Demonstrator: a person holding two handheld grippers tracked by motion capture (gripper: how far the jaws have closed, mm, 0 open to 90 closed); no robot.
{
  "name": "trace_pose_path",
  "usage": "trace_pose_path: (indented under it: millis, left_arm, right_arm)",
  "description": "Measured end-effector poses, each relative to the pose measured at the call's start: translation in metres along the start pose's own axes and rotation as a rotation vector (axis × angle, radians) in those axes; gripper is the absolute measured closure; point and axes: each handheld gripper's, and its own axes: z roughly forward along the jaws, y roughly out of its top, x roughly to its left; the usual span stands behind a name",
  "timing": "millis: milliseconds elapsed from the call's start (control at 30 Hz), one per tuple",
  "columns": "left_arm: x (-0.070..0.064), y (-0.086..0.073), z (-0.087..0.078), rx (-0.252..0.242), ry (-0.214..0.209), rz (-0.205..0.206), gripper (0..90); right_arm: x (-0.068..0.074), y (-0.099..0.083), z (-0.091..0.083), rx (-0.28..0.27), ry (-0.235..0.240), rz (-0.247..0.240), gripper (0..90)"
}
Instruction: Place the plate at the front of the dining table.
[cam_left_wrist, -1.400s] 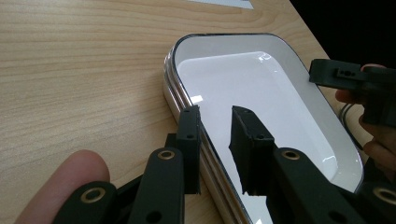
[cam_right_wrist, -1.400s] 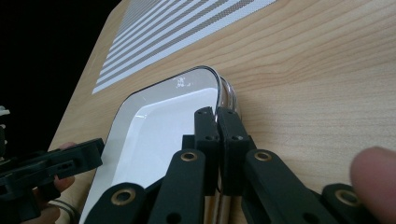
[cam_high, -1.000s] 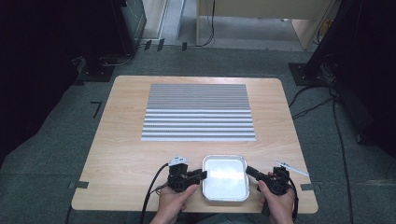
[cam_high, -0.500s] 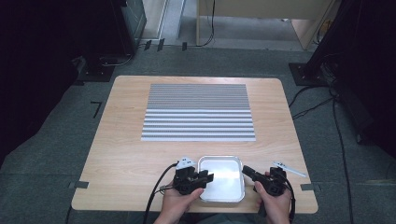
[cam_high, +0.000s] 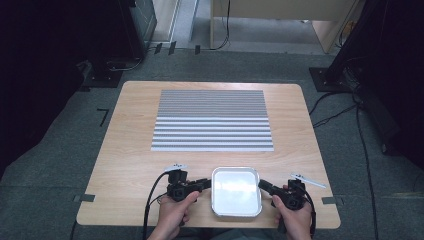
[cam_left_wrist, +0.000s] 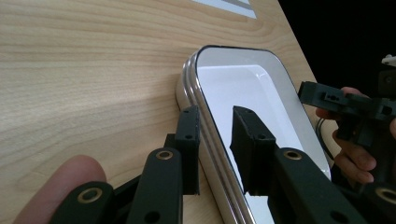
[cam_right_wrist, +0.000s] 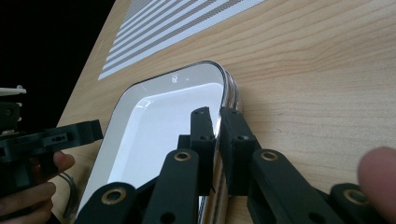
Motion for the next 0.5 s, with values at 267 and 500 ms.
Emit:
trace_pose_path:
  millis: [267, 500]
  left_arm:
    - [-0.0055, -0.0029, 0.0052, 0.039, -0.030, 0.008, 75.0]
    - [-0.0039, -0.0027, 0.0047, 0.045, -0.049, -0.019, 75.1]
  right_arm:
    - [-0.0013, -0.0004, 0.0009, 0.009, 0.006, 0.001, 85.5]
    - [-0.0024, -0.0002, 0.0010, 0.008, 0.013, 0.006, 85.5]
